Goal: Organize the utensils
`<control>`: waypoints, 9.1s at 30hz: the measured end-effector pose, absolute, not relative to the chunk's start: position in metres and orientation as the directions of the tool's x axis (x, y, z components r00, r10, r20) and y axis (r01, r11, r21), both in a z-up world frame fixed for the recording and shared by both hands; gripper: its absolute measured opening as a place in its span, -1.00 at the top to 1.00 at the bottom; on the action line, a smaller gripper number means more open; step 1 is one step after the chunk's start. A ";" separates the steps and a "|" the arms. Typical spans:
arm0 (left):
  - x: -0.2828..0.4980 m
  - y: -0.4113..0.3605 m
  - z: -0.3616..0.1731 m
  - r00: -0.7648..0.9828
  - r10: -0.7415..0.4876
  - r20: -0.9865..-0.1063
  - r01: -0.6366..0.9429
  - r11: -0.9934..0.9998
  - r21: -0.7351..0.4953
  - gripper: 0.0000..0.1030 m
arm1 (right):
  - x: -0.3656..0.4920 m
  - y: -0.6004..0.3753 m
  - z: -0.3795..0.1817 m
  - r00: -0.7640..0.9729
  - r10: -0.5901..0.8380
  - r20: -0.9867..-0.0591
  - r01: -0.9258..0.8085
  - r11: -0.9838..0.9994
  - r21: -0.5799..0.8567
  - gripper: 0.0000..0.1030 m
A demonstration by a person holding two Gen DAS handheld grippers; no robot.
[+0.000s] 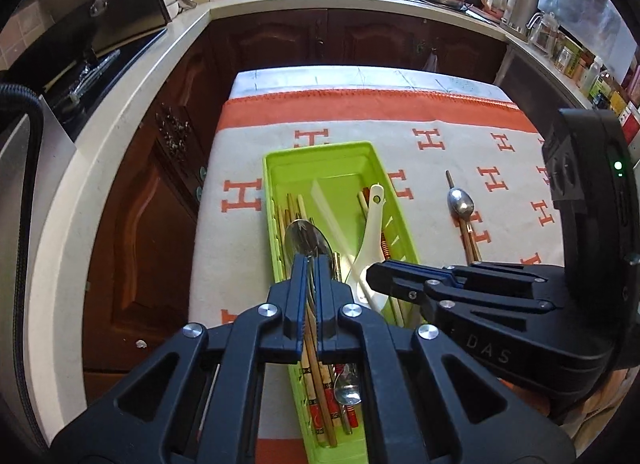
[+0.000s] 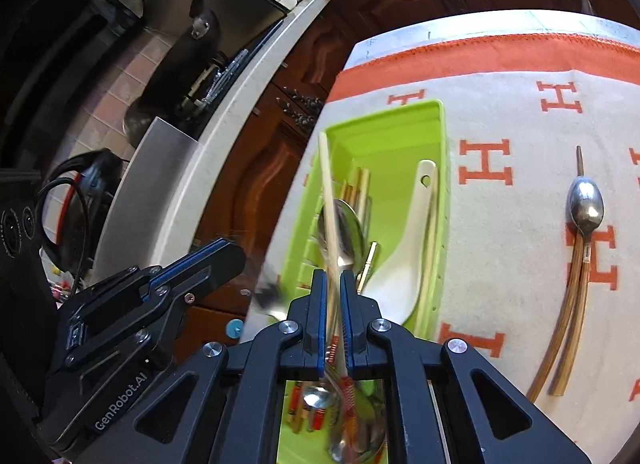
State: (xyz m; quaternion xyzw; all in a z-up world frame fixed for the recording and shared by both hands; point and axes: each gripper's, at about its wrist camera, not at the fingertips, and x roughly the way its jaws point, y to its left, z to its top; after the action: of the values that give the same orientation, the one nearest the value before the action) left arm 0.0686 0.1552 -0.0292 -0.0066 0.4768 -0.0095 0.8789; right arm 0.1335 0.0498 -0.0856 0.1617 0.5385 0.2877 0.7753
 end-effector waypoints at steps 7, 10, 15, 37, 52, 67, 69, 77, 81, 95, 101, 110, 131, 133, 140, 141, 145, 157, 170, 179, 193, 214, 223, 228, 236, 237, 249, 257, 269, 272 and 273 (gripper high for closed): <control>0.066 0.151 -0.040 0.552 -0.029 -0.833 -0.034 0.998 -0.058 0.25 | 0.134 0.032 -0.085 0.290 0.595 -0.750 -0.291 0.801 0.523 0.59; 0.060 0.146 -0.038 0.569 -0.029 -0.822 -0.047 0.997 -0.067 0.12 | 0.132 0.020 -0.082 0.307 0.585 -0.751 -0.299 0.808 0.508 0.55; 0.049 0.137 -0.032 0.600 -0.024 -0.800 -0.064 0.995 -0.078 0.12 | 0.129 -0.004 -0.079 0.321 0.572 -0.755 -0.291 0.818 0.496 0.55; 0.058 0.052 -0.092 0.616 -0.120 -0.778 -0.097 0.969 -0.226 0.11 | 0.124 -0.093 -0.120 0.391 0.409 -0.825 -0.203 0.912 0.355 0.50; 0.049 0.056 -0.112 0.613 -0.092 -0.785 -0.120 0.971 -0.207 0.11 | 0.117 -0.080 -0.137 0.412 0.336 -0.847 -0.272 0.933 0.238 0.57; 0.041 0.054 -0.091 0.670 -0.055 -0.741 -0.125 0.975 -0.185 0.11 | 0.112 -0.059 -0.140 0.472 0.198 -0.859 -0.345 0.938 0.026 0.80; 0.039 0.053 -0.087 0.676 -0.054 -0.735 -0.122 0.975 -0.184 0.11 | 0.112 -0.058 -0.141 0.482 0.191 -0.855 -0.345 0.938 0.015 0.82; 0.026 0.044 -0.068 0.705 -0.066 -0.706 -0.097 0.978 -0.187 0.12 | 0.112 -0.091 -0.137 0.467 0.239 -0.851 -0.258 0.958 0.128 0.87; 0.026 0.028 -0.063 0.695 -0.115 -0.710 -0.042 0.979 -0.201 0.12 | 0.106 -0.118 -0.130 0.489 0.283 -0.825 -0.218 0.956 0.198 0.87; 0.072 -0.035 -0.110 0.512 -0.159 -0.844 0.051 0.987 -0.155 0.12 | 0.091 -0.178 -0.129 0.495 0.355 -0.793 -0.173 0.935 0.311 0.87; 0.089 -0.033 -0.132 0.470 -0.119 -0.875 0.015 0.992 -0.126 0.12 | 0.082 -0.187 -0.141 0.467 0.347 -0.813 -0.192 0.938 0.290 0.87; 0.100 -0.033 -0.136 0.474 -0.101 -0.875 0.026 0.995 -0.101 0.91 | 0.077 -0.190 -0.142 0.450 0.366 -0.815 -0.217 0.930 0.298 0.86; 0.052 0.024 -0.070 0.571 -0.184 -0.800 -0.016 0.972 -0.235 0.92 | 0.120 -0.166 -0.134 0.456 0.360 -0.814 -0.210 0.932 0.295 0.40; 0.046 0.039 -0.062 0.587 -0.163 -0.793 -0.037 0.973 -0.228 0.92 | 0.127 -0.159 -0.137 0.450 0.348 -0.822 -0.213 0.936 0.280 0.45; 0.030 0.099 -0.046 0.618 -0.051 -0.785 -0.137 0.976 -0.171 0.92 | 0.132 -0.142 -0.138 0.478 0.293 -0.828 -0.237 0.951 0.200 0.85; 0.028 0.110 -0.046 0.617 -0.028 -0.786 -0.157 0.975 -0.157 0.92 | 0.131 -0.140 -0.137 0.479 0.294 -0.827 -0.239 0.950 0.199 0.91; 0.025 0.139 -0.052 0.608 0.008 -0.794 -0.201 0.969 -0.145 0.92 | 0.122 -0.138 -0.124 0.490 0.330 -0.807 -0.246 0.940 0.236 0.97; 0.031 0.154 -0.097 0.575 -0.042 -0.817 -0.204 0.960 -0.192 0.91 | 0.091 -0.064 -0.035 0.464 0.566 -0.682 -0.479 0.807 0.345 0.97; -0.004 0.167 -0.069 0.624 0.056 -0.779 -0.236 0.964 -0.120 0.02 | 0.080 0.045 -0.040 0.394 0.552 -0.735 -0.585 0.768 0.263 0.97; -0.026 0.173 -0.051 0.652 0.092 -0.752 -0.247 0.964 -0.096 -0.02 | 0.099 0.072 -0.064 0.369 0.505 -0.781 -0.569 0.786 0.240 0.94; -0.024 0.162 -0.055 0.643 0.060 -0.764 -0.214 0.971 -0.104 -0.32 | 0.099 0.050 -0.061 0.409 0.470 -0.782 -0.526 0.822 0.219 0.31; -0.024 0.075 -0.058 0.633 -0.051 -0.773 -0.077 0.989 -0.129 -0.51 | 0.046 -0.082 -0.066 0.518 0.337 -0.786 -0.378 0.915 0.144 -0.06; -0.024 0.030 -0.036 0.654 -0.042 -0.755 -0.042 0.995 -0.092 -0.54 | 0.017 -0.140 -0.049 0.554 0.289 -0.781 -0.270 0.949 0.159 -0.24; -0.020 0.016 -0.011 0.668 -0.004 -0.744 -0.050 0.998 -0.050 -0.63 | 0.009 -0.165 -0.028 0.587 0.273 -0.762 -0.221 0.960 0.174 -0.32; -0.017 0.000 0.017 0.691 -0.009 -0.723 -0.037 0.998 -0.048 -0.63 | -0.010 -0.182 0.013 0.652 0.242 -0.718 -0.192 0.969 0.153 -0.51; -0.018 -0.001 0.018 0.689 -0.006 -0.725 -0.036 0.998 -0.042 -0.63 | -0.014 -0.184 0.017 0.665 0.232 -0.710 -0.187 0.972 0.142 -0.54; -0.014 0.004 0.008 0.656 -0.009 -0.755 -0.079 0.994 -0.081 -0.63 | -0.028 -0.181 0.023 0.685 0.190 -0.703 -0.162 0.981 0.108 -0.56; -0.010 -0.001 -0.003 0.629 0.002 -0.777 -0.079 0.995 -0.062 -0.63 | -0.015 -0.183 0.009 0.656 0.206 -0.726 -0.159 0.978 0.134 -0.56; -0.007 -0.009 -0.001 0.635 0.021 -0.772 -0.078 0.996 -0.037 -0.63 | -0.008 -0.189 0.004 0.654 0.200 -0.730 -0.145 0.980 0.138 -0.56; -0.007 -0.010 0.000 0.636 0.022 -0.771 -0.078 0.996 -0.035 -0.63 | -0.008 -0.190 0.004 0.656 0.196 -0.729 -0.141 0.980 0.137 -0.56; -0.007 -0.011 0.000 0.636 0.023 -0.771 -0.078 0.996 -0.034 -0.63 | -0.008 -0.190 0.004 0.654 0.199 -0.730 -0.142 0.980 0.139 -0.56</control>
State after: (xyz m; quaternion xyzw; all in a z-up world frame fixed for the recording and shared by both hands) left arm -0.0070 -0.0105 -0.0002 -0.0319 0.4255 0.0279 0.9040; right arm -0.0078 -0.1897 0.0039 0.0349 0.4050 0.0937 0.9088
